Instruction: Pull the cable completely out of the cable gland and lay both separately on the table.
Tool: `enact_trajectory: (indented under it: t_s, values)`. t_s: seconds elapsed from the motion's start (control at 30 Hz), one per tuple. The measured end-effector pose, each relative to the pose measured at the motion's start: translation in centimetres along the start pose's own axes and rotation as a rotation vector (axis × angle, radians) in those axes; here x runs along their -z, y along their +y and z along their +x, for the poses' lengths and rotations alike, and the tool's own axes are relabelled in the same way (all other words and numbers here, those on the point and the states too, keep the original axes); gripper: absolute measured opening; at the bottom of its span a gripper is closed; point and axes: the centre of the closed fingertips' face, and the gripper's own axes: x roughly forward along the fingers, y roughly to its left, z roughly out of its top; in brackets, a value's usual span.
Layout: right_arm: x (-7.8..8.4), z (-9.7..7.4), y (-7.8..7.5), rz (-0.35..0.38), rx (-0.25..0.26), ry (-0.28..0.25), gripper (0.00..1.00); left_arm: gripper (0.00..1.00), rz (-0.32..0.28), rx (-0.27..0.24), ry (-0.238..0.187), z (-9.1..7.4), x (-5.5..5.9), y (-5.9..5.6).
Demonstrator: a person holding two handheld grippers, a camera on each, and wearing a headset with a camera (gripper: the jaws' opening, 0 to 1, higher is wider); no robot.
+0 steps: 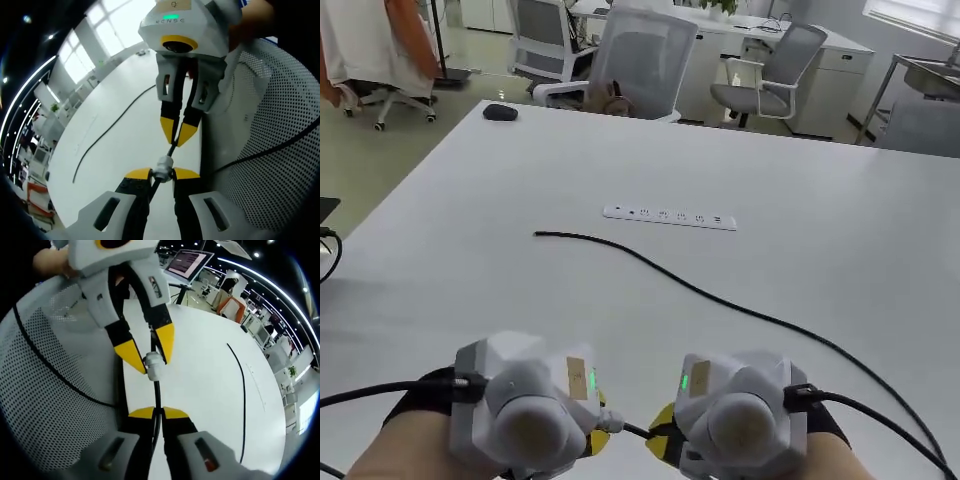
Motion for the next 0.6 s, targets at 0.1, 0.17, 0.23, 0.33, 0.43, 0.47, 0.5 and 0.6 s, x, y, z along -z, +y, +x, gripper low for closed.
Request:
enact_trajectory:
  t_s: [0.1,0.17,0.23,0.33,0.43,0.47,0.5,0.6]
  values:
    - [1.0,0.1,-0.2,0.012,0.008,0.047,0.03,0.18,-0.004,-0.004,0.001,-0.1,0.0,0.1]
    - [1.7,0.1,-0.3,0.031,0.007,0.07,0.03,0.18,-0.007,-0.004,0.001,-0.1,0.1,0.1]
    - [2.5,0.0,-0.5,0.049,0.014,0.099,0.03,0.18,-0.007,-0.006,0.001,-0.1,0.0,0.1]
    - [3.2,-0.1,-0.7,0.07,0.016,0.131,0.03,0.18,-0.013,-0.011,0.0,-0.2,0.0,0.2]
    - [3.8,0.0,-0.6,0.088,0.013,0.154,0.03,0.18,-0.015,-0.011,0.001,-0.2,0.1,0.2]
    - [3.9,0.0,-0.6,0.095,0.011,0.159,0.03,0.18,-0.014,-0.011,0.001,-0.2,0.1,0.2]
    - [4.0,0.0,-0.6,0.1,0.009,0.161,0.03,0.18,-0.014,-0.011,0.001,-0.2,0.1,0.2]
    - [4.0,0.0,-0.7,0.118,0.012,0.16,0.03,0.18,-0.016,-0.011,-0.003,-0.3,0.0,0.2]
